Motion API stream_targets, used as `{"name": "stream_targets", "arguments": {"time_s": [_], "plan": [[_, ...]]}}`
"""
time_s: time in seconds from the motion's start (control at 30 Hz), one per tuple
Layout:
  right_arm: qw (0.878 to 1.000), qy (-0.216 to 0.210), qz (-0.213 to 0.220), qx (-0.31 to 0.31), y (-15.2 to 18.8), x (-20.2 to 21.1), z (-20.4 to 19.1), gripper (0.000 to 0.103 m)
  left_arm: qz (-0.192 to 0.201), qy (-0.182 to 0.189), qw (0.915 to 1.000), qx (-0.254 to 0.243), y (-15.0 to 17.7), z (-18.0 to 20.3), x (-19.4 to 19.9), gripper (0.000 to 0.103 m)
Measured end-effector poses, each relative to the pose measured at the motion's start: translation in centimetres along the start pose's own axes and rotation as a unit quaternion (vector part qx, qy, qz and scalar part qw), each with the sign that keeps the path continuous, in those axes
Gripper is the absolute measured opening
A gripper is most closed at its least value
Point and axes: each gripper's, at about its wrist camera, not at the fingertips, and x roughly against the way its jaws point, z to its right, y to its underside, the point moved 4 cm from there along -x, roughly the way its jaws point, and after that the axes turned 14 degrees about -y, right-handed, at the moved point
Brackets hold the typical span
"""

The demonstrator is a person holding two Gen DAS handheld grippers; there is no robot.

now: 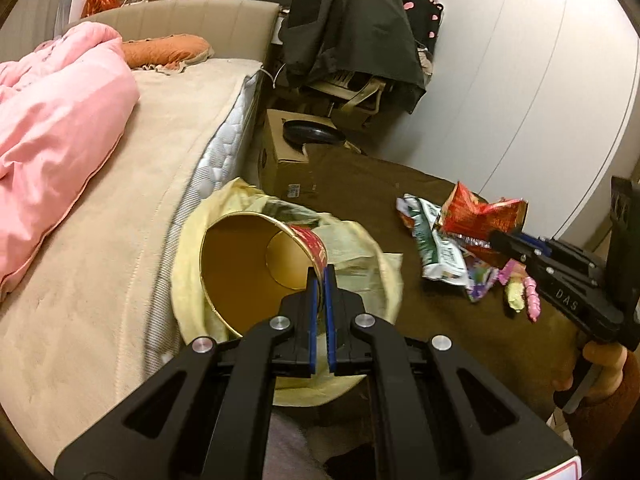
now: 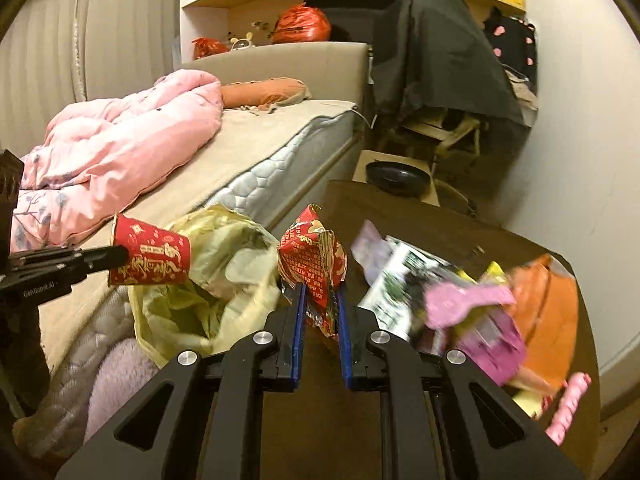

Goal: Collect trash
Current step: 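Carry the red cup and red wrapper into the yellow bag and release both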

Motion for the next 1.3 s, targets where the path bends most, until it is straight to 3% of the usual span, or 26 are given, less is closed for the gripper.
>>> {"name": "stream_targets", "arguments": {"time_s": [0.23,0.43,0.67,0.87,1.0,1.23,1.3], "plan": [[1.0,0.0,-0.009,0.017,-1.9,-3.1,-1.3,0.014,-0.025,0.04,0.9987,0.022,-1.0,-2.2,-2.4,0.003],[0.999,-0.035,-0.018,0.001,-2.2,-5.1,-1.4,0.014,-0.047,0.059,0.997,-0.02,-0.7,-1.3,-4.4,0.003],[0.997,-0.074,-0.035,0.013,-2.1,-8.0,-3.6,0.014,-0.081,0.015,0.996,-0.035,0.4,-3.9,-8.3,0.003],[0.992,-0.103,-0.068,0.011,-0.7,-11.5,-5.5,0.014,-0.087,0.016,0.9957,-0.028,1.2,-5.6,-8.9,0.004],[0.99,-0.105,-0.094,0.006,0.9,-13.5,-6.0,0.014,-0.091,0.02,0.9953,-0.025,1.5,-5.6,-9.3,0.004],[0.99,-0.092,-0.103,0.003,1.5,-14.7,-5.7,0.014,-0.09,0.022,0.9954,-0.024,1.2,-5.4,-8.7,0.005],[0.991,-0.087,-0.101,0.003,1.3,-14.9,-5.6,0.015,-0.088,0.02,0.9957,-0.018,1.1,-5.7,-8.5,0.012]]}}
